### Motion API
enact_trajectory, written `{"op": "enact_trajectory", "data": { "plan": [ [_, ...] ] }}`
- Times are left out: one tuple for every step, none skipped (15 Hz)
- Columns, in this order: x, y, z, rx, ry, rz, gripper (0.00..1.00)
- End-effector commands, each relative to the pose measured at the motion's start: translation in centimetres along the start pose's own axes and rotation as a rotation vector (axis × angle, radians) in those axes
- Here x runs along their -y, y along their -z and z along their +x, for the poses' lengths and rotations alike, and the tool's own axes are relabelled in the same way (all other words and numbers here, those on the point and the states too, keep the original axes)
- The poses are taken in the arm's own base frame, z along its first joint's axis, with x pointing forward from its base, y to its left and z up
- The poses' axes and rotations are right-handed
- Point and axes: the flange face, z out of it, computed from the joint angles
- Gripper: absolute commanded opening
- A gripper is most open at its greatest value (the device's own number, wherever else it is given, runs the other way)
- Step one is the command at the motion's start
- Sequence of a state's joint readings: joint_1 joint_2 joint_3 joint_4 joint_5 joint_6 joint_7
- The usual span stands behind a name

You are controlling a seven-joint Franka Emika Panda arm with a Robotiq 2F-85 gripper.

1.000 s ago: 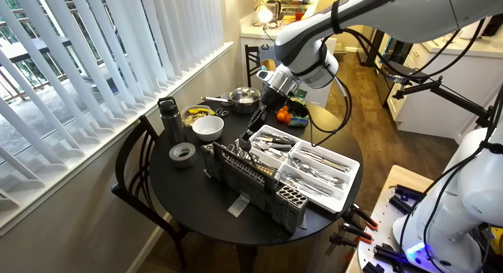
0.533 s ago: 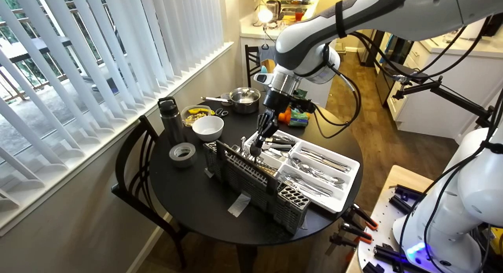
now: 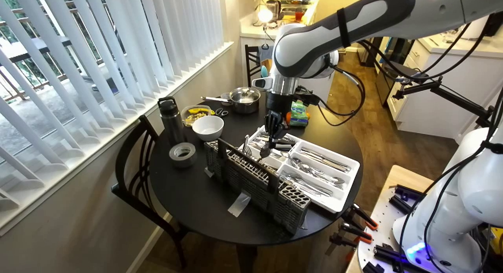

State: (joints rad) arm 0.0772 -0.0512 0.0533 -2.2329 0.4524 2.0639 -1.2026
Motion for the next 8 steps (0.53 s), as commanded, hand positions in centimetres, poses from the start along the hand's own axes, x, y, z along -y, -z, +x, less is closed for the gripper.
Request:
{"op": "enact_trajectory", "data": {
  "plan": [
    [1.8, 0.9, -0.1, -0.004, 0.067, 0.041, 0.02],
    [2.1, 1.2, 0.1, -0.027, 0.085, 0.050, 0.02],
    [2.4, 1.6, 0.2, -0.053, 0.112, 0.070, 0.02],
    [2.6, 1.9, 0.2, -0.075, 0.134, 0.091, 0.02],
    [2.9, 2.3, 0.3, -0.105, 0.149, 0.112, 0.02],
    [3.1, 2.8, 0.3, -0.134, 0.161, 0.129, 0.02],
    [3.3, 3.3, 0.3, -0.156, 0.169, 0.140, 0.02],
    [3.5, 3.7, 0.4, -0.179, 0.170, 0.142, 0.02]
  ]
}}
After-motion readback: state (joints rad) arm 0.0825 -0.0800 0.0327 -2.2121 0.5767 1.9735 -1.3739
